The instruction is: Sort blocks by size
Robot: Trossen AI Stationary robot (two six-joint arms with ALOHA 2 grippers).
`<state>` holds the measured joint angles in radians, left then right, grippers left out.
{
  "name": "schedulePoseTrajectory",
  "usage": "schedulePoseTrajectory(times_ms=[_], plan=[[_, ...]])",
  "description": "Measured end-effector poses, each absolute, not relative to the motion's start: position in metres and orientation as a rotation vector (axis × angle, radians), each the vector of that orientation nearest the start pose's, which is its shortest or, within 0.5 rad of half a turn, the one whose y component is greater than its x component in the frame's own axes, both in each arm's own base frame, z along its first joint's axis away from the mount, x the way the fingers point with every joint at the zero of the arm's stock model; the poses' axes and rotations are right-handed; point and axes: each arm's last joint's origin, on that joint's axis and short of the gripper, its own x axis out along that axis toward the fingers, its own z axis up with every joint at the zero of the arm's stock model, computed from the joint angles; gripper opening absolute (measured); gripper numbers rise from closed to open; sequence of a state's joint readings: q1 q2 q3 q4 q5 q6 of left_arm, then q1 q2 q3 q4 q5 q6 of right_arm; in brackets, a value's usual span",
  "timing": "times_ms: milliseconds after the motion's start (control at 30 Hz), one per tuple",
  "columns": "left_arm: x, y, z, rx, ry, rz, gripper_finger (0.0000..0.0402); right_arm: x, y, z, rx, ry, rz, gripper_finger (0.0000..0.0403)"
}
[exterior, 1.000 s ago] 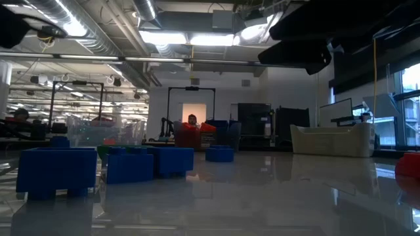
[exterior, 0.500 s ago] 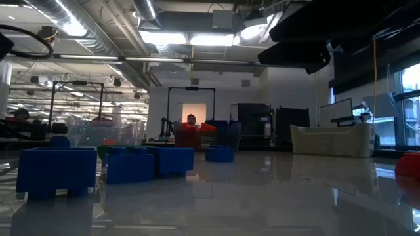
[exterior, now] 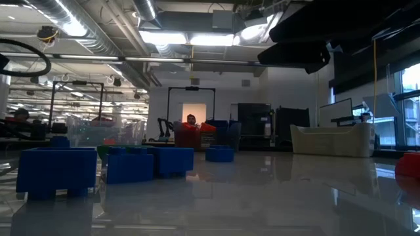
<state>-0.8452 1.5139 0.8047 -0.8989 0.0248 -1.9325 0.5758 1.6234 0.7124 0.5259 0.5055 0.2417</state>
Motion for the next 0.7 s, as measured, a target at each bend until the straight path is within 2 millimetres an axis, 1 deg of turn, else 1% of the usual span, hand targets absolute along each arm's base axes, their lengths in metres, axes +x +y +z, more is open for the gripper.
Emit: schedulePoseTrajectory(times_ms=[300, 567, 700], plan=[[0.158, -0.167, 0.157, -0.713, 1.451, 0.716, 0.0214, 0.274, 0.161, 0.175, 0.030, 0.335, 0.030, 0.0248], [0.168, -0.157, 0.157, -0.573, 1.410, 0.622, 0.0214, 0.274, 0.161, 0.175, 0.030, 0.334, 0.029, 0.0248], [0.177, -0.153, 0.158, -0.507, 1.363, 0.554, 0.0214, 0.274, 0.161, 0.176, 0.029, 0.334, 0.028, 0.0248]])
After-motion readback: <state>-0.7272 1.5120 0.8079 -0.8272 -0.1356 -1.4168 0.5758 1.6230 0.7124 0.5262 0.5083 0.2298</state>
